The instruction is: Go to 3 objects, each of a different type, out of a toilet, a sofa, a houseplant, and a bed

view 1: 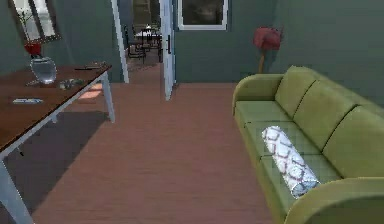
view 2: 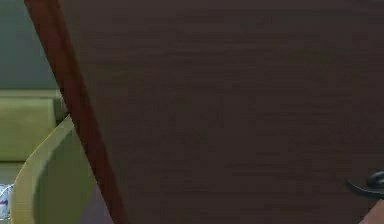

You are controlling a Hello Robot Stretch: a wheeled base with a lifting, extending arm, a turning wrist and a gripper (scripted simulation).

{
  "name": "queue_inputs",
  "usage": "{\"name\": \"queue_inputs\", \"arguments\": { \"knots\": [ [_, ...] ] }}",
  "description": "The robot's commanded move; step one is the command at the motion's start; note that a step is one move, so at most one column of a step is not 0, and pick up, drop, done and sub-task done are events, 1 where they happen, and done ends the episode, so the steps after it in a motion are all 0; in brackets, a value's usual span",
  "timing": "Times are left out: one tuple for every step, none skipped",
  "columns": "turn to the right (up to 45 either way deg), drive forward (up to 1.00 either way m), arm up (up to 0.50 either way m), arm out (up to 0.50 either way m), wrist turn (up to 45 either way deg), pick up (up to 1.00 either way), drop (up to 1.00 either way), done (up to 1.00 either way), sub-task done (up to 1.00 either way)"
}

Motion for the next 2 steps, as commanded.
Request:
{"name": "queue_inputs", "arguments": {
  "knots": [
    [30.0, 0.00, 0.00, 0.00, 0.0, 0.00, 0.00, 0.00, 0.00],
    [0.0, 0.00, 0.00, 0.00, 0.0, 0.00, 0.00, 0.00, 1.00]
  ]
}}
